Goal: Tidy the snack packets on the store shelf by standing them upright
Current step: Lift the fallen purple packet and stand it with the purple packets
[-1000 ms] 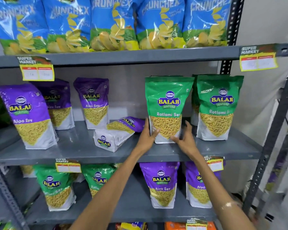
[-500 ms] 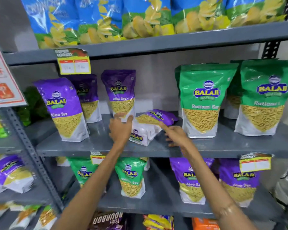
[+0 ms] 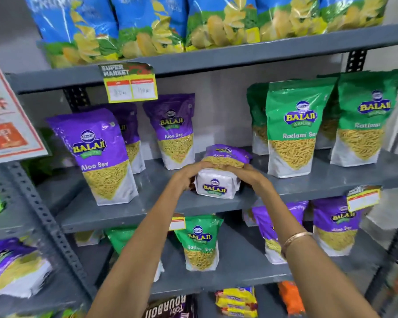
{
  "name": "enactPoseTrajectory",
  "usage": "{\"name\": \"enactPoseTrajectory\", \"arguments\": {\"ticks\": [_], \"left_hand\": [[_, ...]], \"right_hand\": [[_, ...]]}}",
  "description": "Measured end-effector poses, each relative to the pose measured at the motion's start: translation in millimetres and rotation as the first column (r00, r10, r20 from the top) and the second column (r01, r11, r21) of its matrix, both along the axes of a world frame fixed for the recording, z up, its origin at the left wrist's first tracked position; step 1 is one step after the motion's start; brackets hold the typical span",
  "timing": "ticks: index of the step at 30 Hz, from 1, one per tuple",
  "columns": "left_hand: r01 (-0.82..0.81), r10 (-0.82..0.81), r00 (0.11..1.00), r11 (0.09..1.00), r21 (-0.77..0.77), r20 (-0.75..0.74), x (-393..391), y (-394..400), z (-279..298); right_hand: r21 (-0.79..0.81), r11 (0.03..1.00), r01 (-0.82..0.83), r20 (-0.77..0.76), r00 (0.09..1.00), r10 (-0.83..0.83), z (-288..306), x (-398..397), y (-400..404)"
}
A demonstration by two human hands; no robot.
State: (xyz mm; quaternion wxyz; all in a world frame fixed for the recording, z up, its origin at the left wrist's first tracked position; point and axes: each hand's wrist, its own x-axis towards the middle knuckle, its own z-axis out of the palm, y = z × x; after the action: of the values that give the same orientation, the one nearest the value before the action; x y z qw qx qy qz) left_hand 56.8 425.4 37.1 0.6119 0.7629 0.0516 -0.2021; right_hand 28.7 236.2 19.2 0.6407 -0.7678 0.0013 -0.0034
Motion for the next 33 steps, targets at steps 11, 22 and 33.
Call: {"name": "enactPoseTrajectory", "arguments": {"ticks": [11,22,33], "left_hand": [[-0.103,0.327,0.729,0.921,-0.376,0.601,-132.9,-20.3,-34.4],[0.014,0.377,0.523,0.893,-0.451,0.764,-270.0,-31.4,0.1],[0.027,0.304,0.557,0.924,-0.382,0.773,-274.7,-25.4,5.7]], "right_hand": [[0.183,0.982,0.047,0.476,0.87,-0.13,-28.3,-107.1,19.7],[0.153,0.987,-0.043,0.725,0.684,-0.083,18.4,-242.2,4.9],[0.125,0.972,-0.2,0.636,0.768,0.076,29.2,-242.3,-8.4]]}}
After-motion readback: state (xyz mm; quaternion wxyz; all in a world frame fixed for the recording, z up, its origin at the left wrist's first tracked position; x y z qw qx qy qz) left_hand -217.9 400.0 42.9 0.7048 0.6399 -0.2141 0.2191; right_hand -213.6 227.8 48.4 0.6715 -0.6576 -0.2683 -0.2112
